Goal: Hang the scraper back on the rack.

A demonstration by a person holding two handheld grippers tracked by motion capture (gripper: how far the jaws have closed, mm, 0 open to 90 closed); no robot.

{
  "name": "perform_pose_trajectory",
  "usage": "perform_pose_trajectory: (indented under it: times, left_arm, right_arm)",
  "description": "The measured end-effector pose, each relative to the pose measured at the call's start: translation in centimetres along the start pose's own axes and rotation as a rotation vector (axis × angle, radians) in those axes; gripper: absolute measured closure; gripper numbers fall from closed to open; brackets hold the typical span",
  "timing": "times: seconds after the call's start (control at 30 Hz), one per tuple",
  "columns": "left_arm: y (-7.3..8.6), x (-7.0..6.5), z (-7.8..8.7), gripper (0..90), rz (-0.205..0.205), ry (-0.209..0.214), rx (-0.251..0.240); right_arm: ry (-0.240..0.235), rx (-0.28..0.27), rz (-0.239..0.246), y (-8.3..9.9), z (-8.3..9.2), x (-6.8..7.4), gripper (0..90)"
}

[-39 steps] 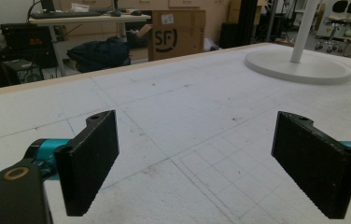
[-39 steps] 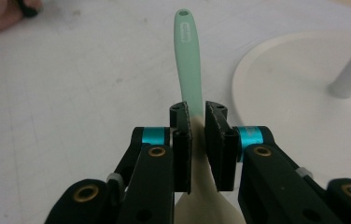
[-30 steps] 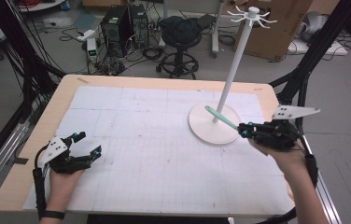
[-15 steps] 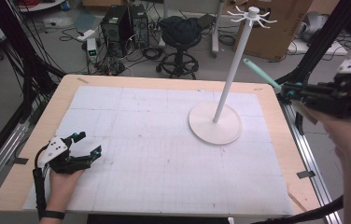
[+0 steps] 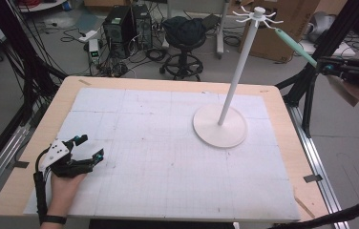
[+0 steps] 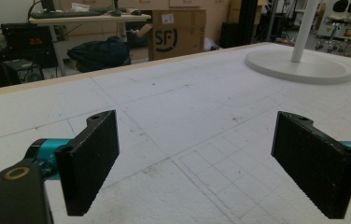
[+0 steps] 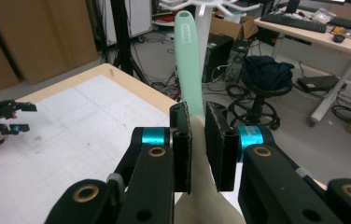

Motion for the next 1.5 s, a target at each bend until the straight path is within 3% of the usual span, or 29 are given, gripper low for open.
perform_pose_trajectory:
  times: [0.63,1.5]
  left_arm:
    - [0.0,0.0,0.0,15.6,-0.003,0.000,0.000]
    - [0.0,0.0,0.0,15.5,-0.003,-0.001,-0.001]
  right_arm:
    - [0.040,0.006,-0.013,0.0,-1.6,-1.0,81.4]
    - [0.034,0.049,-0.025,1.0,-3.8,-1.3,81.2]
Point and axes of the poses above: each handheld gripper's, and its own axes: z roughly backward along the jaws, y roughly out of its underside, x roughly to its left, the point moved 4 cm from there along -z, roughly forward along the jaws, and after that the axes turned 6 degrees about -y, right-handed, at the moved point
